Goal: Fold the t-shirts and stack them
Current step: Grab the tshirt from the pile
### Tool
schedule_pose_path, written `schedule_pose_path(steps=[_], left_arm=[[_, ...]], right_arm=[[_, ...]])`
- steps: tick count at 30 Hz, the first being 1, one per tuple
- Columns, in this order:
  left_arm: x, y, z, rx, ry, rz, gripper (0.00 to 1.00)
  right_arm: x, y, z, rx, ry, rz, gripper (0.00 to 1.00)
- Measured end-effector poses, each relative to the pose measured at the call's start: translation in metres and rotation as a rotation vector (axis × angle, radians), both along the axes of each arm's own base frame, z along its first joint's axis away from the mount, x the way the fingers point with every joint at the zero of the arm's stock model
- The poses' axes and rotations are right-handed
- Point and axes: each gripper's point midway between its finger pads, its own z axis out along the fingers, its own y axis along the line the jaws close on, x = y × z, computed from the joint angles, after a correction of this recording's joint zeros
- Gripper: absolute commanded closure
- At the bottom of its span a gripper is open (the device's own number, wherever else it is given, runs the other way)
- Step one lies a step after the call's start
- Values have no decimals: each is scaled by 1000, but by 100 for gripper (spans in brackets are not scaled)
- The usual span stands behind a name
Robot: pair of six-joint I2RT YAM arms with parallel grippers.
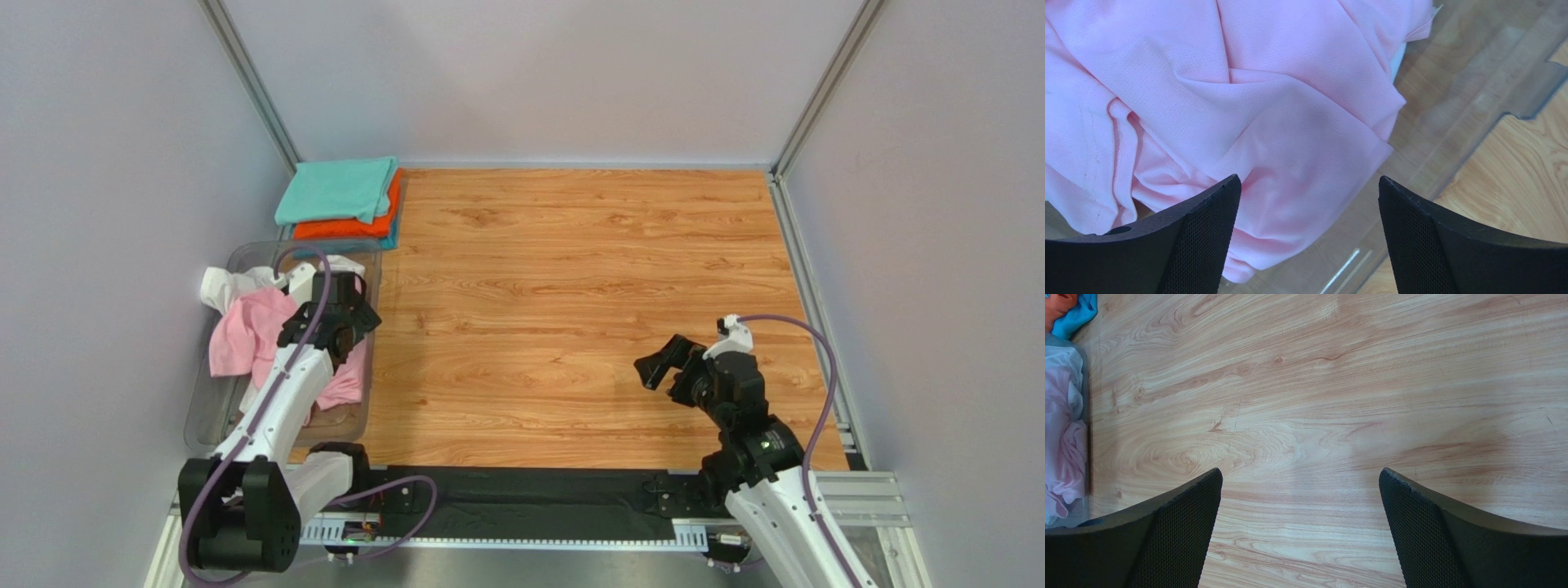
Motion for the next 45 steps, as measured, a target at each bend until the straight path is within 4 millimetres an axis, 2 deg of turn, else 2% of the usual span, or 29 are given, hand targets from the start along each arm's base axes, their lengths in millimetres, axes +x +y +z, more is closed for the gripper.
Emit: schedule_pose_path(steps=[5, 8, 9, 12, 15, 19, 22, 25, 31, 37, 38, 39, 45], left_arm=[[2, 11, -21, -20, 43, 29, 16], [5, 12, -27, -37, 43, 32, 30], [7, 12, -29, -42, 45, 30, 42], [11, 10, -38, -58, 62, 21, 66], [11, 7, -44, -75, 79, 10, 80], [12, 4, -36, -87, 53, -11, 84], [14, 0, -13, -97, -29, -31, 85], [13, -4, 21, -103, -153, -61, 92], [3, -13, 74, -125, -353, -98, 93], [-2, -15, 119, -131, -397, -104, 93], [-1, -16, 127, -132, -402, -107, 99], [-1, -16, 131, -133, -401, -108, 100], [6, -35, 201, -183, -486, -212, 100]], right_arm=[[1, 0, 1, 1, -4, 0, 0], [2, 1, 2, 2, -9, 0, 0], [2, 1, 1, 1, -6, 0, 0], [2, 1, 0, -1, 0, 0, 0], [2, 1, -1, -2, 3, 0, 0], [2, 1, -1, -2, 5, 1, 0], [2, 1, -1, -2, 5, 2, 0], [2, 1, -1, 0, 5, 4, 0], [2, 3, -1, 5, 6, 12, 0], [1, 6, -1, 14, 4, 26, 0], [1, 6, -1, 16, 4, 29, 0], [0, 7, -1, 17, 4, 31, 0], [0, 9, -1, 25, 2, 43, 0]])
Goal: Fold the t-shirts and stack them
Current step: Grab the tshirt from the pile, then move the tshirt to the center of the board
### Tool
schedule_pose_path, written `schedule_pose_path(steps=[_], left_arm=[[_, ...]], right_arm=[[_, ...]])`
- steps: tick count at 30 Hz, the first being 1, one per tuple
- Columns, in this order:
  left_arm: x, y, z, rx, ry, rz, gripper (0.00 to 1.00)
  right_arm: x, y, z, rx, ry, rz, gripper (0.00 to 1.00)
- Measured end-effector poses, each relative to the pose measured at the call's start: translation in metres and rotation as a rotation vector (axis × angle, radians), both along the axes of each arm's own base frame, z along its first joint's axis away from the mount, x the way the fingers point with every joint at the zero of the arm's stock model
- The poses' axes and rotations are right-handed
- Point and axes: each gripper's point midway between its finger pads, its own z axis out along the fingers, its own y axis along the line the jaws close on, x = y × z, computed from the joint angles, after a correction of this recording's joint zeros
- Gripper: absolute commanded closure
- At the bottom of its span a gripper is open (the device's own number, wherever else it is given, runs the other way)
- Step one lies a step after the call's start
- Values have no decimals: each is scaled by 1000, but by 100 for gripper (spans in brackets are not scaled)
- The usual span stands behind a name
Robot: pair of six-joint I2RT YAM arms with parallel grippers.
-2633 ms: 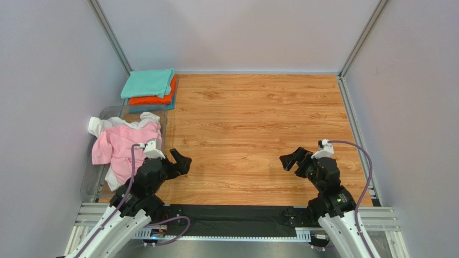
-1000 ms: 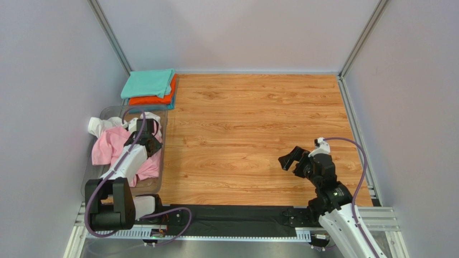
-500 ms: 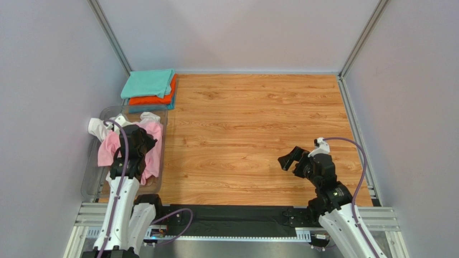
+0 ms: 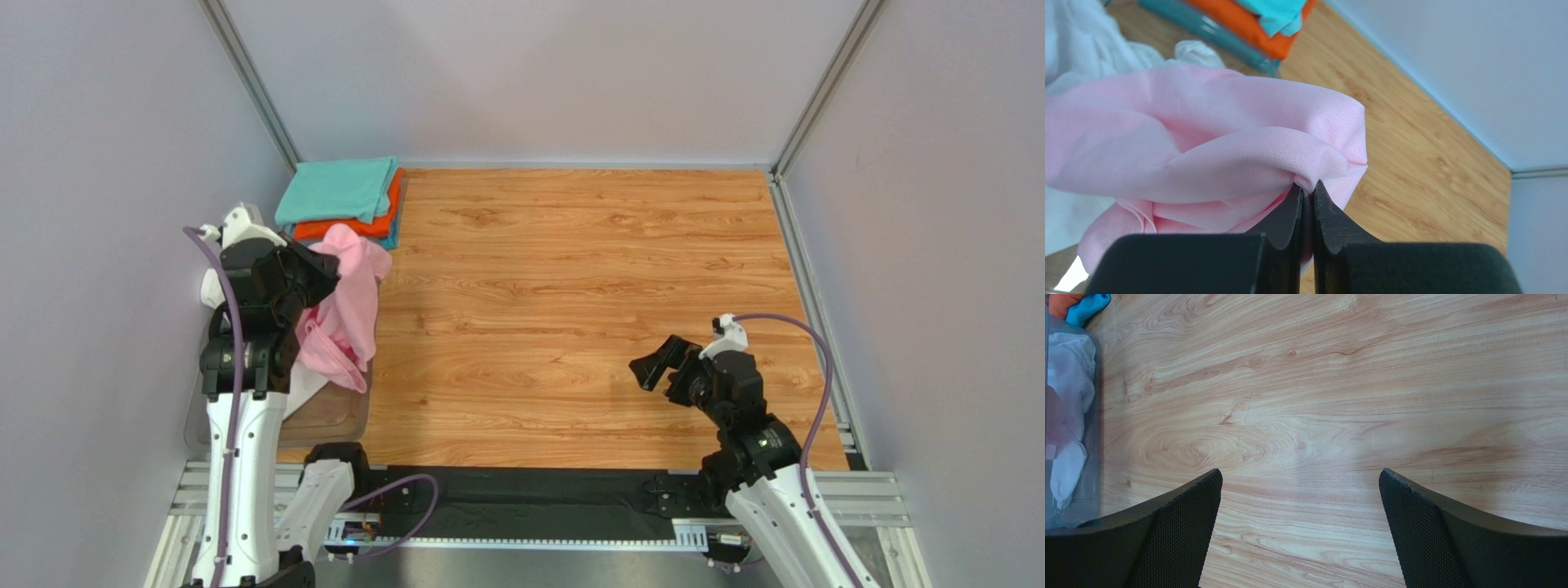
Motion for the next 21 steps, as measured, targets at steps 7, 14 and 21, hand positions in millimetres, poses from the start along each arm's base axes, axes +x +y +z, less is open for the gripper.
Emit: schedule_pose_path(steps=[7, 14, 21], left_arm=[[3, -48, 76, -48, -135, -285, 100], [-2, -115, 99, -150, -159, -652, 100], [-37, -206, 127, -182, -211, -1034, 100]], right_arm=[[-1, 3, 2, 12, -6, 16, 0], [-2, 5, 7, 26, -28, 28, 0], [-2, 5, 10, 31, -46, 26, 0]])
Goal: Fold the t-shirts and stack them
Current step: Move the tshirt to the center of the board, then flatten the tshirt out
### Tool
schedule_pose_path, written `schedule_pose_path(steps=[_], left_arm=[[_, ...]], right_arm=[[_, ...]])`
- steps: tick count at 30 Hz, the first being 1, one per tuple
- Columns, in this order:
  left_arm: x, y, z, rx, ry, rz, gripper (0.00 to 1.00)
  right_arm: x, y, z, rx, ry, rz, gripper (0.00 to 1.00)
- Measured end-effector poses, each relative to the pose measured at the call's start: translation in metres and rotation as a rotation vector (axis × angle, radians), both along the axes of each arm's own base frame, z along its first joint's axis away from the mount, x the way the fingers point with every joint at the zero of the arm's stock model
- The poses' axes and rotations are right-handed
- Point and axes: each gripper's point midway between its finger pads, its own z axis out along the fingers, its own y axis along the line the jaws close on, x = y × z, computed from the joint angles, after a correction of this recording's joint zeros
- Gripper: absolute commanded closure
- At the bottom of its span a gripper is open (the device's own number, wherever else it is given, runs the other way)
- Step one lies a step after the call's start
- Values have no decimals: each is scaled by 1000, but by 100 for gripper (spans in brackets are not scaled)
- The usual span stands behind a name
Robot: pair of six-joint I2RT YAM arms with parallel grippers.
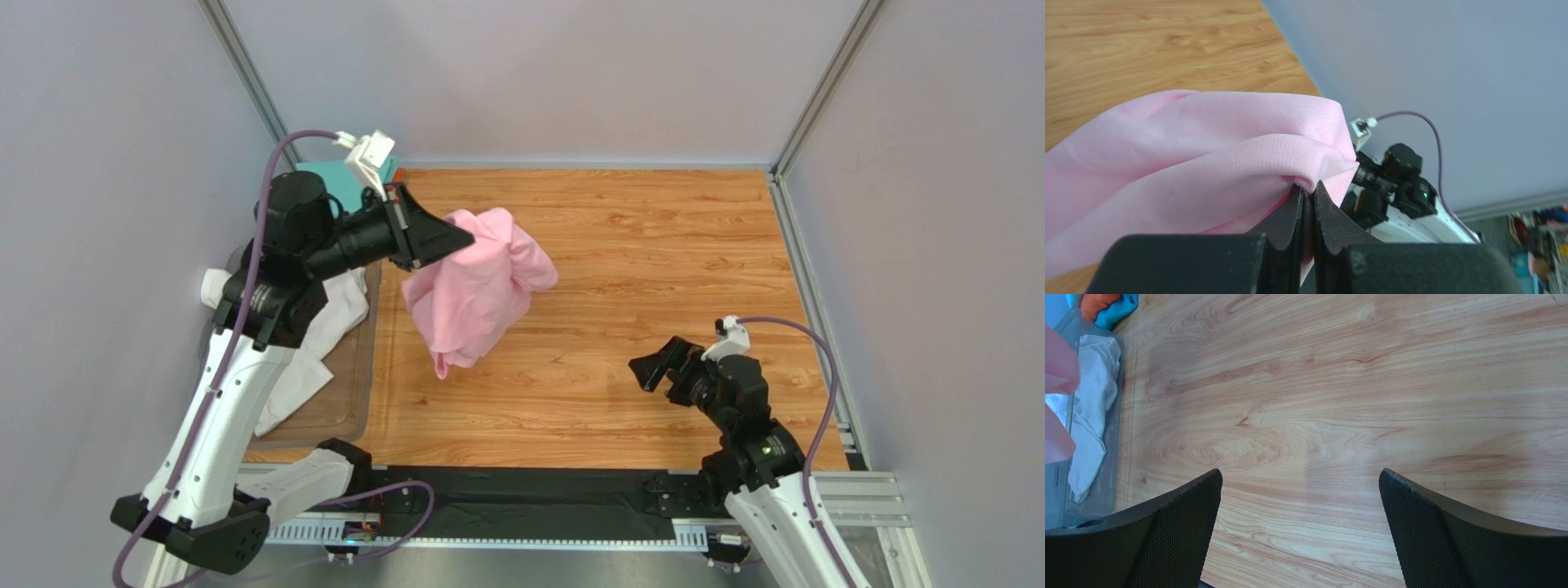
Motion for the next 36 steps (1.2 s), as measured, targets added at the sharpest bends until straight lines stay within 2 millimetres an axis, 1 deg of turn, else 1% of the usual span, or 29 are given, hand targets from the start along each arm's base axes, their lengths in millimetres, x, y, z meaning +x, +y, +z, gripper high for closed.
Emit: schedule_pose_path(steps=[2, 4, 5, 7, 9, 10, 12, 14, 15, 16, 17, 20, 22, 23, 25, 26, 28, 32, 34, 36], left_arm=[[-10, -23, 4, -4, -8, -89, 100], [-14, -46, 4, -3, -3, -167, 100], [-13, -57, 1, 1, 6, -199, 100], [-11, -77, -10, 13, 35, -250, 100], [-7, -95, -26, 33, 78, -288, 100], [-4, -103, -35, 43, 99, -302, 98], [1, -113, -53, 57, 129, -318, 92], [6, -115, -79, 86, 164, -301, 66], [8, -114, -91, 103, 182, -282, 52], [14, -111, -107, 133, 197, -245, 23], [20, -107, -123, 166, 210, -203, 17], [36, -87, -177, 277, 281, -51, 10], [41, -72, -207, 342, 319, 26, 7], [42, -66, -219, 369, 333, 57, 6], [39, -47, -246, 431, 362, 125, 0], [36, -39, -254, 452, 368, 148, 0], [24, -17, -268, 491, 376, 208, 0], [0, 20, -287, 495, 368, 312, 0], [-13, 37, -301, 488, 381, 354, 0], [-25, 48, -315, 479, 395, 383, 0]], right_arm=[[1, -1, 2, 2, -10, -5, 0], [1, -2, 3, 3, -17, -12, 0], [1, -2, 4, 2, -20, -17, 0], [2, -4, 4, 2, -23, -26, 0], [2, -6, 4, -1, -26, -35, 0], [1, -7, 4, -3, -24, -39, 0], [2, -8, 4, -6, -26, -47, 0], [2, -9, 3, -8, -22, -54, 0], [1, -10, 2, -9, -19, -56, 0], [1, -10, 2, -10, -16, -59, 0], [1, -10, 1, -11, -14, -61, 0], [0, -11, -1, -15, -6, -64, 0], [0, -11, -2, -17, -1, -65, 0], [0, -11, -2, -18, 2, -65, 0], [0, -11, -5, -22, 12, -65, 0], [0, -11, -6, -25, 20, -65, 0], [-1, -11, -9, -30, 36, -58, 0], [-5, -6, -15, -36, 67, -19, 0], [-7, -3, -18, -39, 90, 4, 0], [-11, 3, -21, -46, 122, 36, 0]])
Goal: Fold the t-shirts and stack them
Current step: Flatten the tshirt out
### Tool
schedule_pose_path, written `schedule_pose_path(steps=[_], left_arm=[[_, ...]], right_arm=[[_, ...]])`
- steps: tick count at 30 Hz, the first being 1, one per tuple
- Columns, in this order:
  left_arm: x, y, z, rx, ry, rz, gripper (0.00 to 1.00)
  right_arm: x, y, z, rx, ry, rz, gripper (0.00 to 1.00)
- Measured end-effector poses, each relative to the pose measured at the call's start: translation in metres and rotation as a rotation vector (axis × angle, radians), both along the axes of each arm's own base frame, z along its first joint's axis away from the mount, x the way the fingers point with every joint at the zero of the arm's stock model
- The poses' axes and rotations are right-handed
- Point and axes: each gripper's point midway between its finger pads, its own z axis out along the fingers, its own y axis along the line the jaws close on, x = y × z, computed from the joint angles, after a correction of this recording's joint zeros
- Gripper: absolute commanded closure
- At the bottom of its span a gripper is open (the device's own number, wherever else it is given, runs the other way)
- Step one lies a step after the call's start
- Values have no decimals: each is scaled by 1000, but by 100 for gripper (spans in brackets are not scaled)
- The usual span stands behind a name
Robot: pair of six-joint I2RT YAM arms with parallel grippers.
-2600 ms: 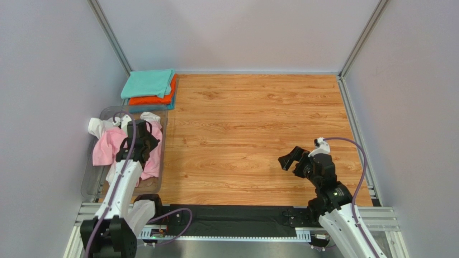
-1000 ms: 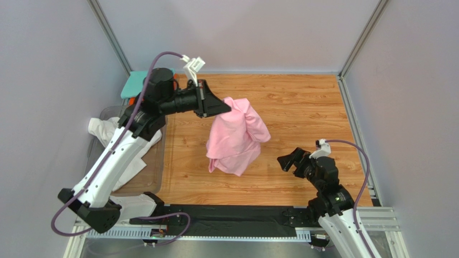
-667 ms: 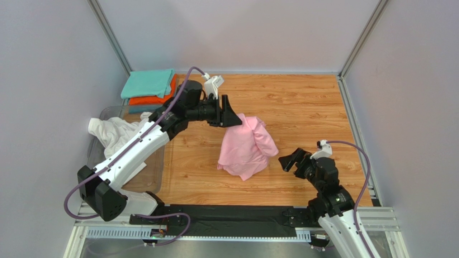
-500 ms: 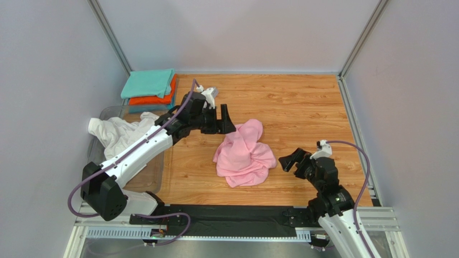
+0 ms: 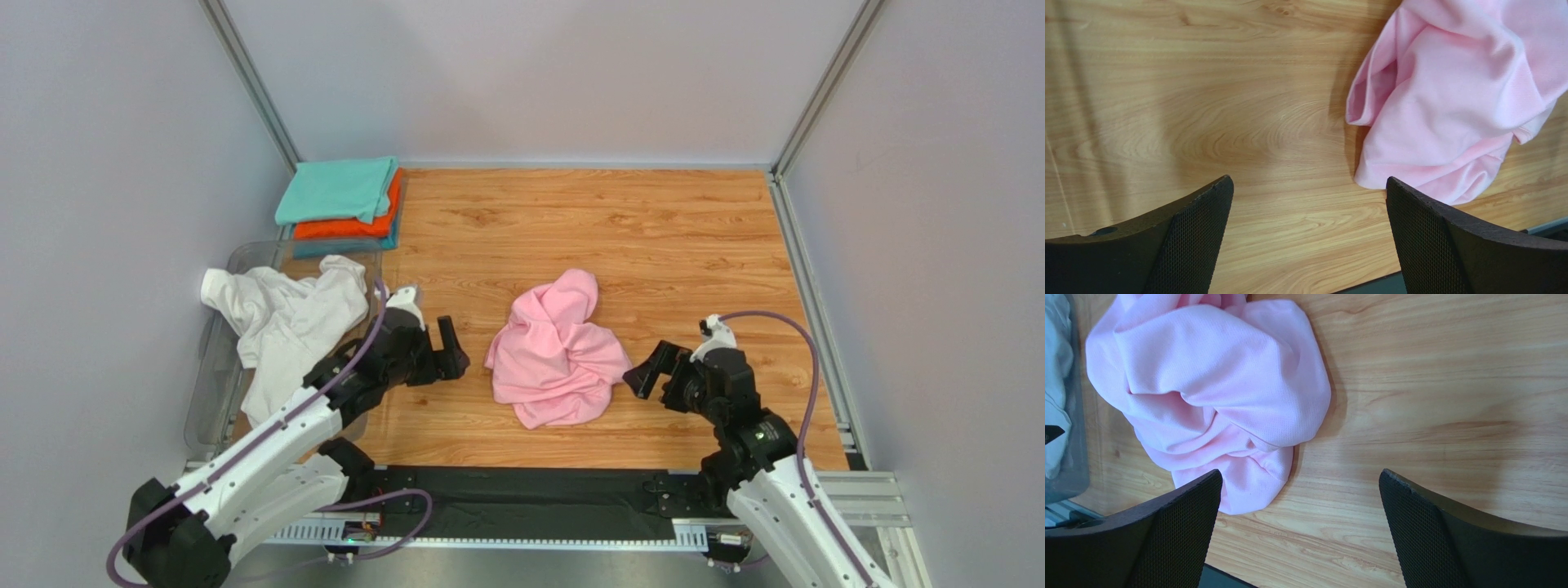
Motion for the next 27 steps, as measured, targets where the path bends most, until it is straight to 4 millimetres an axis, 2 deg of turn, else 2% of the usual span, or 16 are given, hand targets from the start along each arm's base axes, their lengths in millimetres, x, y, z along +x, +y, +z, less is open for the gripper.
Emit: schedule_pose_path(steps=[3, 5, 8, 10, 14, 20, 23, 24, 27], left_arm=[[-14, 13, -17, -23, -13, 36, 0], [-19, 17, -26, -44, -30, 51, 1], [-20, 17, -35, -68, -40, 64, 4], [-18, 15, -37, -80, -45, 66, 4], [-11, 8, -42, -91, -42, 64, 2], [-4, -3, -49, -110, -20, 52, 1], [-1, -7, -50, -119, -18, 44, 1], [0, -9, -50, -123, -18, 42, 1], [2, -12, -51, -129, -18, 37, 2]], right_arm=[[-10, 15, -8, -19, 49, 71, 0], [-24, 32, -15, -53, 77, 155, 0], [-42, 50, -22, -115, 105, 244, 2], [-46, 59, -22, -155, 112, 264, 2], [-45, 73, -25, -199, 113, 260, 4], [-35, 76, -39, -277, 137, 202, 12], [-27, 79, -41, -298, 135, 178, 19], [-24, 81, -41, -303, 133, 172, 26], [-18, 86, -43, -319, 133, 162, 36]])
